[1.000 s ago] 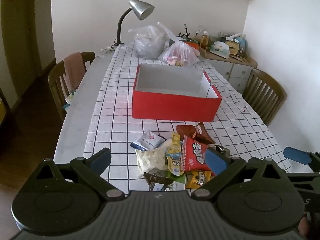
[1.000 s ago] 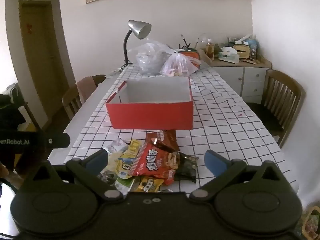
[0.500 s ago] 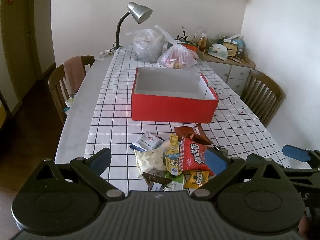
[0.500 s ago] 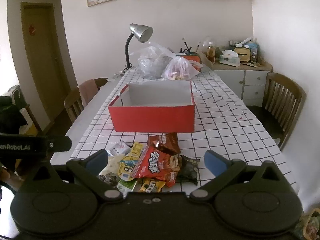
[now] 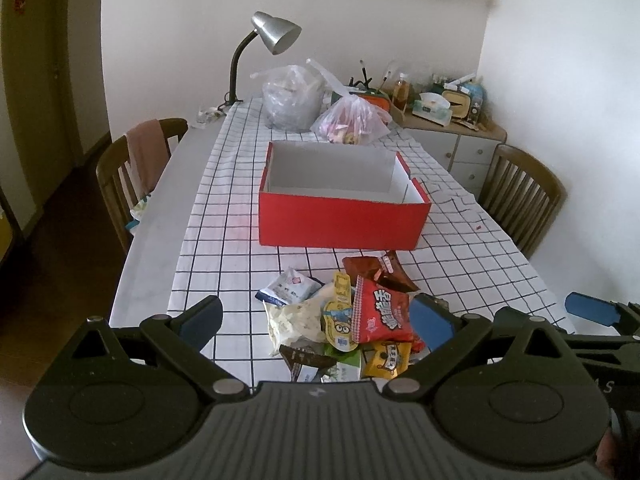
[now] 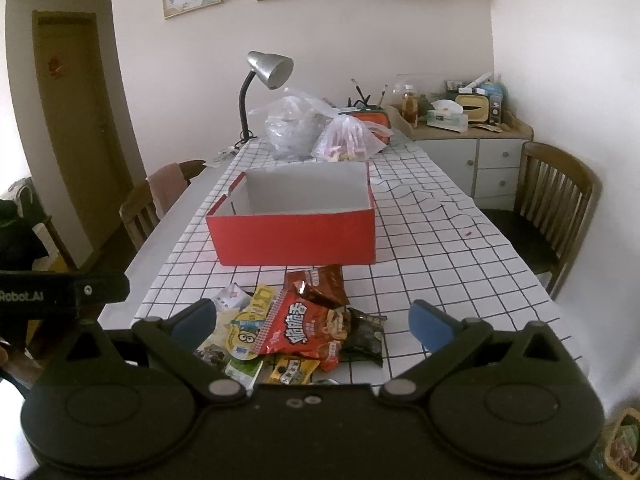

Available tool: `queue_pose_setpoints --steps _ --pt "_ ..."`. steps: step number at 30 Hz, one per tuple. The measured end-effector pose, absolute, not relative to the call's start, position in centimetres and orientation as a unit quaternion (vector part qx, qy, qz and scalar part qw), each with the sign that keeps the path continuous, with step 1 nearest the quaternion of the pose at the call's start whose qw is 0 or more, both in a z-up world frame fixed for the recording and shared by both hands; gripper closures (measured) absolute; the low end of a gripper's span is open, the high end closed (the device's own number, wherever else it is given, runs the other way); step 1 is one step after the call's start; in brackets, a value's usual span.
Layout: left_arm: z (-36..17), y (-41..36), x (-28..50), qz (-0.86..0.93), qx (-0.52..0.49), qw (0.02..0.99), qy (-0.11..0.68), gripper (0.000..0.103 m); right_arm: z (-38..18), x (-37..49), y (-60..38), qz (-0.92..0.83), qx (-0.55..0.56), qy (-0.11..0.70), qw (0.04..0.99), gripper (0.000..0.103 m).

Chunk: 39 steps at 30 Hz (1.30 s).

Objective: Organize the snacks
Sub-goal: 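Move both grippers toward the snack pile in front of the red box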

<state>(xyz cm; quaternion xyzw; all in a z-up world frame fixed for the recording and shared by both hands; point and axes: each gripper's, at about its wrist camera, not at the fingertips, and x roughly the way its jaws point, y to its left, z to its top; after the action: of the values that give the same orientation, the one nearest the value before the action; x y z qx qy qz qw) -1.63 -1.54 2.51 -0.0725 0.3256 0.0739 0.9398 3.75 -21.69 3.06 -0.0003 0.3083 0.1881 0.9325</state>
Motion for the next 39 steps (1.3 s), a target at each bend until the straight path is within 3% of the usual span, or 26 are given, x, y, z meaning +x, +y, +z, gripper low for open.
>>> queue_pose_setpoints --steps 39 --pt "1.2 -3.1 0.3 0.047 -0.073 0.934 0.346 0.002 2.6 4.4 -23.1 0.185 -0.005 0.321 0.929 0.000"
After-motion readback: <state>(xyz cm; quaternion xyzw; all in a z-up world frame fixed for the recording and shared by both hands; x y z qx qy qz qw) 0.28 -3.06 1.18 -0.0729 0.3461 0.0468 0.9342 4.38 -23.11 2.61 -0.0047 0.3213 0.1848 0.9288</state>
